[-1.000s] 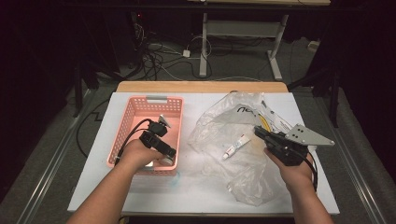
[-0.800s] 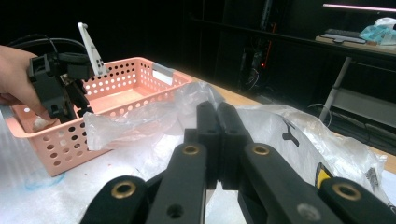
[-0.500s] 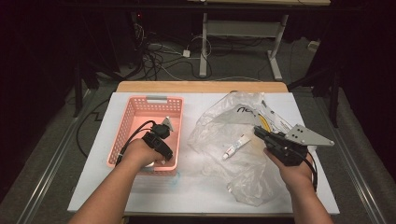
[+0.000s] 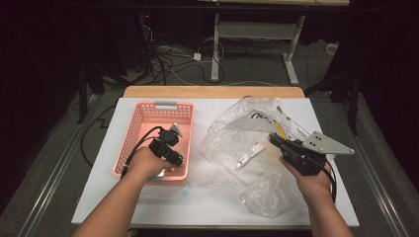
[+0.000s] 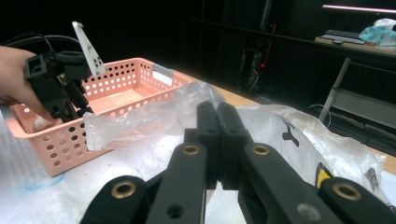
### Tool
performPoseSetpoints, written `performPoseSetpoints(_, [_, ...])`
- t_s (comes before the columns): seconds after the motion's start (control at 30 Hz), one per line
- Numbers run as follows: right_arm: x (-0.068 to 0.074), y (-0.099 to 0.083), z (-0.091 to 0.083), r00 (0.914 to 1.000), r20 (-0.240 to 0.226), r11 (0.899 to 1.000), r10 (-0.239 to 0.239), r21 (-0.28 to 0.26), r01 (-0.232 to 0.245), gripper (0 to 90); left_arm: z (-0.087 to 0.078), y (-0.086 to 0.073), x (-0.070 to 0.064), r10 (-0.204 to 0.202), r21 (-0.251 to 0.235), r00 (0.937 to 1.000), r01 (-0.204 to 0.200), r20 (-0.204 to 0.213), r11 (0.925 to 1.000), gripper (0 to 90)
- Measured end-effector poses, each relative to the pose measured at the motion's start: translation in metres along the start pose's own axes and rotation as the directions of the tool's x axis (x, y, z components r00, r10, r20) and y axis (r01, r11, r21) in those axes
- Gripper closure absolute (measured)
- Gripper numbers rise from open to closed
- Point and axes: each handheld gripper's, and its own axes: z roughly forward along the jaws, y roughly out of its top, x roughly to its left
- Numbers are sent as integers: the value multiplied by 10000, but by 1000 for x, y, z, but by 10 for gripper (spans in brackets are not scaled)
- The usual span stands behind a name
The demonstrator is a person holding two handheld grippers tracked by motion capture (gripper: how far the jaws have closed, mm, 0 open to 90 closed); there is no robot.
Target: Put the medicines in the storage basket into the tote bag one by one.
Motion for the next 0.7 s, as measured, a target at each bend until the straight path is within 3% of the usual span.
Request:
performPoseSetpoints(0.13, [1,0,1,10000,-56,10000,-56,-35,56,900,-7,-9,-2,37,-641,10000,-35,29,9979,537])
performPoseSetpoints(0.27, [1,0,1,10000,-54,10000,-35,-21,34,900,-15,-20,-4,106,-1472,9999,-102,16,9890,537])
performPoseSetpoints(0.33, [1,0,1,10000,-67,10000,-39,2,39,900,-18,-27,-5,266,-1972,9996,-251,51,9800,537])
performPoseSetpoints(0.5, [2,-1,2,9999,-103,10000,-59,30,59,900,-22,-41,-7,237,-2802,9997,-224,13,9597,537])
performPoseSetpoints(0.7, [2,-1,3,9999,-87,10000,-69,38,69,900,-24,-56,-9,202,-3783,9996,-113,194,9256,537])
